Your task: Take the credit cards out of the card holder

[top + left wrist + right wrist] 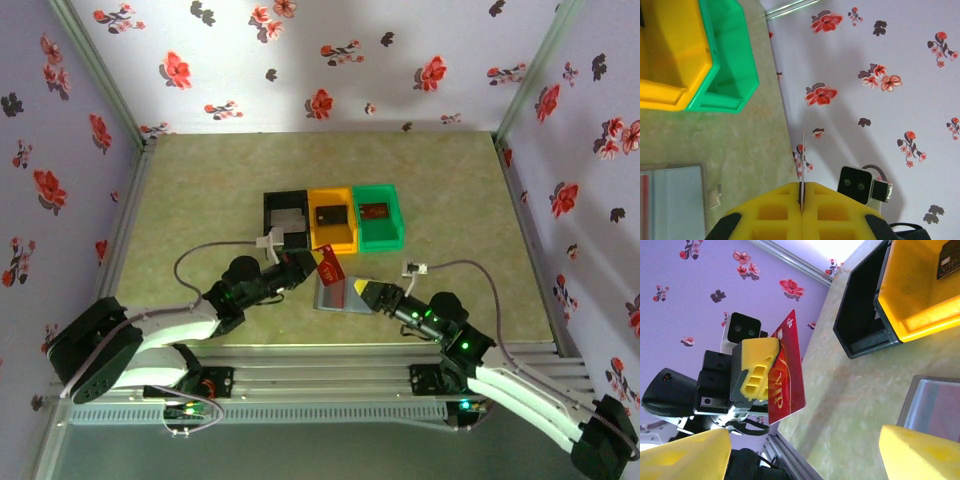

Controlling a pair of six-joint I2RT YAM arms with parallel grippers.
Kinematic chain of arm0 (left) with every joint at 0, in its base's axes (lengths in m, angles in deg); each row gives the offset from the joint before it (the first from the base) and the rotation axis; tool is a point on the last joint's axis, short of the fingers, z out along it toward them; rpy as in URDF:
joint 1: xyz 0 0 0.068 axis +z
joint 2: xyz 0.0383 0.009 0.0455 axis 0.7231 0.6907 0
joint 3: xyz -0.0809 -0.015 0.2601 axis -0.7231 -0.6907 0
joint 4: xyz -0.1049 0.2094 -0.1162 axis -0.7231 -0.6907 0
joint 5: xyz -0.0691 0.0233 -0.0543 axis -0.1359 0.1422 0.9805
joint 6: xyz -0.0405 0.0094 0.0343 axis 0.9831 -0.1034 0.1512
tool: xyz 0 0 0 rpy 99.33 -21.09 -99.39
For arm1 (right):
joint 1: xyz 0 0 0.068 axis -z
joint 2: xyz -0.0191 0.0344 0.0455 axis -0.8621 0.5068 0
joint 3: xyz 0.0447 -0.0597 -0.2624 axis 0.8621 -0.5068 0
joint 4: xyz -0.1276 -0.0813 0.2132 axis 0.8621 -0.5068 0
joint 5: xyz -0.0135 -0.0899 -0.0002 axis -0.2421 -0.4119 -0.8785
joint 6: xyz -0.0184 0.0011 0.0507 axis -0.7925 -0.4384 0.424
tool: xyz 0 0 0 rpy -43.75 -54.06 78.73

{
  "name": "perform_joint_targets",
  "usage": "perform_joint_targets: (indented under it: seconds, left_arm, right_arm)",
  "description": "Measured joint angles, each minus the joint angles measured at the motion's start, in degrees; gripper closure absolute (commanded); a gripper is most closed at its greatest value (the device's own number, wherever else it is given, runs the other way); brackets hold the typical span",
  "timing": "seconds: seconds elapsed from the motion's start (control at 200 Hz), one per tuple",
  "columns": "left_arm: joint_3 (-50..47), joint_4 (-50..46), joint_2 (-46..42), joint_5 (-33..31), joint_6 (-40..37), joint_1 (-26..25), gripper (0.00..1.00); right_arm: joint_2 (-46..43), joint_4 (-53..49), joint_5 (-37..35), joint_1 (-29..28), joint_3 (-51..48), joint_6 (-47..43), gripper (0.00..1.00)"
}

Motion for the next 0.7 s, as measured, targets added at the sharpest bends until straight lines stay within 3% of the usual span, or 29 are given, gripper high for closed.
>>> perform_joint_targets:
  seconds: [0.245,0.575,0.7]
  left_arm:
    - [-0.15,5.07,2.99,-3.1,0.57,-2.27,1.0]
    - [-0.15,11.52,8.24,-4.94,1.92,-4.5,1.0]
    - [-0.15,12.74,8.26,-5.46,1.95,-5.2,1.0]
  right_arm:
    - [3.98,4.81,-4.98,-2.91,-0.09,1.05,0.3]
    - [13.0,11.26,-6.23,-4.28,0.35,1.18,0.43]
    - [15.28,13.25,-6.49,-4.28,1.14,1.14,0.54]
